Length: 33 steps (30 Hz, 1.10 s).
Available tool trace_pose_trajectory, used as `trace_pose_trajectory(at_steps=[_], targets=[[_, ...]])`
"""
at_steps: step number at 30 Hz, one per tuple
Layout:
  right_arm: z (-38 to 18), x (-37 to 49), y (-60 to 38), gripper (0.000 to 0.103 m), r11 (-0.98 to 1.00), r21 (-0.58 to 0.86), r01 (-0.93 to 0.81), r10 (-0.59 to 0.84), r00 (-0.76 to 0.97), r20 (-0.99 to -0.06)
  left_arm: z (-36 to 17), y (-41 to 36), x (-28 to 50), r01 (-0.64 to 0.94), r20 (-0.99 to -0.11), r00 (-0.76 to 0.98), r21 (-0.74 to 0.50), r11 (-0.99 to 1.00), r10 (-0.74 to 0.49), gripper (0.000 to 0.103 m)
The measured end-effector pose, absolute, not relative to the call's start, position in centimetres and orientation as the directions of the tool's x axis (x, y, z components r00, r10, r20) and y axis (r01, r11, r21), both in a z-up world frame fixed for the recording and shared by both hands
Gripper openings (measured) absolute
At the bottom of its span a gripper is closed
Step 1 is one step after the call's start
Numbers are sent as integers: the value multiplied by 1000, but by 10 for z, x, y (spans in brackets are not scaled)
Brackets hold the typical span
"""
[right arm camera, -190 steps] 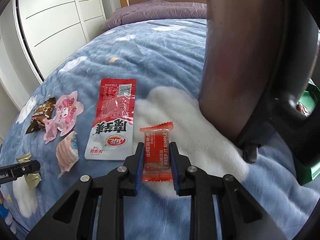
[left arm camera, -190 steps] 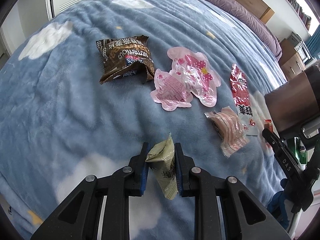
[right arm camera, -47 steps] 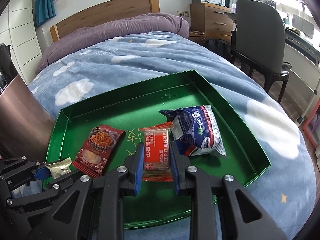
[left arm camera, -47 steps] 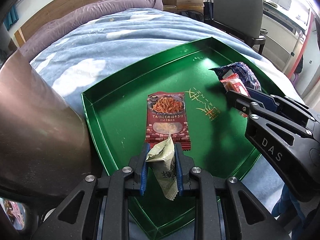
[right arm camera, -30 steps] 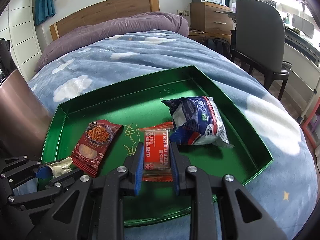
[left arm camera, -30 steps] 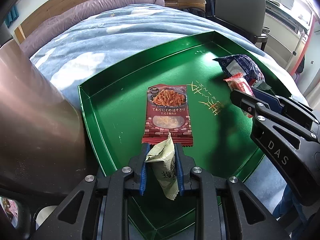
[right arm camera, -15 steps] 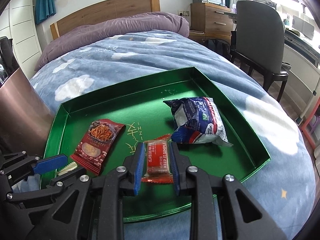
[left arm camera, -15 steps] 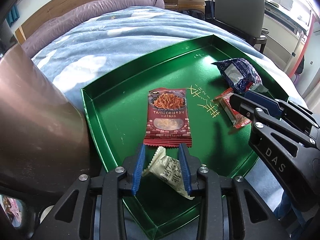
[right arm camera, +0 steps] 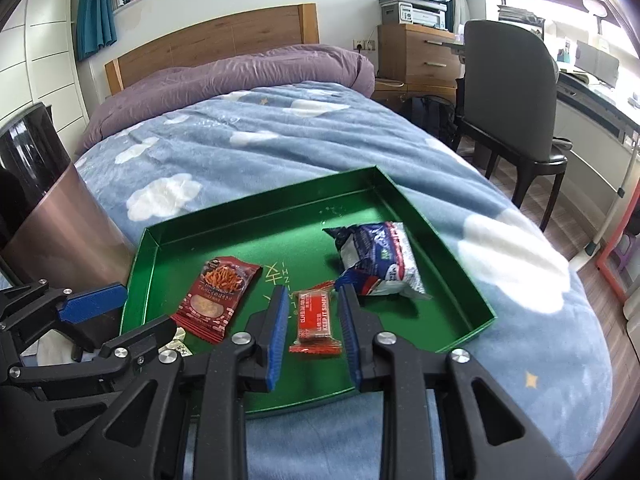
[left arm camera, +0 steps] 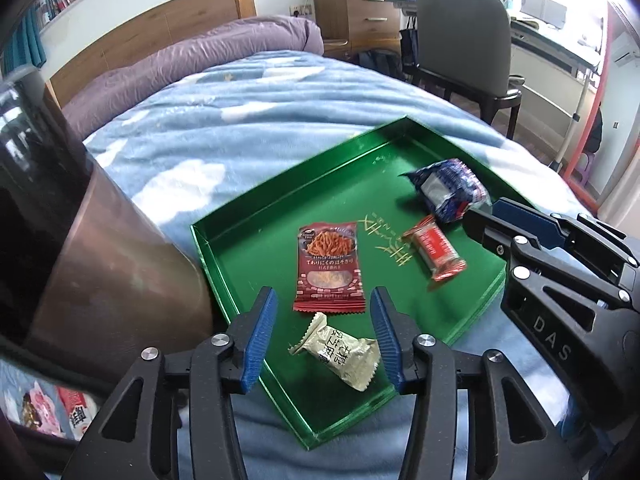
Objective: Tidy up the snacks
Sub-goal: 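Lower both candies into the tray and open both tools to release, then withdraw both open tools from the tray toward the snacks on the blanket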
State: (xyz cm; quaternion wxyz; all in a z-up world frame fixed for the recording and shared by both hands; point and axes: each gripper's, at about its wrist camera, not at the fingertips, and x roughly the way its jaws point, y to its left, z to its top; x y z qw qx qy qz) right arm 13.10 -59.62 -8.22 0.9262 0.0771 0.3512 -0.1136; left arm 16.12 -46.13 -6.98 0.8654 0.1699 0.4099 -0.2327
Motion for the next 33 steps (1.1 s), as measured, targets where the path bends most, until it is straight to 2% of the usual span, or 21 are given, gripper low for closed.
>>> trace_pose_trajectory(at_steps=[1,3,14,16,18,33], targets=[[-78,128,-596,43,961,60,268,-162,730,-664,-66,-460,158,544,-786,557,100,833,-269,43],[-68,119,-595,59,959,54,277,-175,735,-655,-58,-457,151,547,-778,562,96,831,-280,43],[-17,75,-569,60,960,47,277,-190,763,-618,-9,-417,98,565,-733,592,80,821,-336,45],[-10,67,-560,70,960,51,274,-187,769,-611,-1,-404,88,561,-723,603,84,823,-338,46],[-3,57,-548,72,962,60,267,-178,777,-603,6,-391,80,557,-715,612,85,826,-338,47],[34,6,-444,73,989,60,135,-77,819,-568,25,-251,44,401,-688,691,111,909,-221,48]])
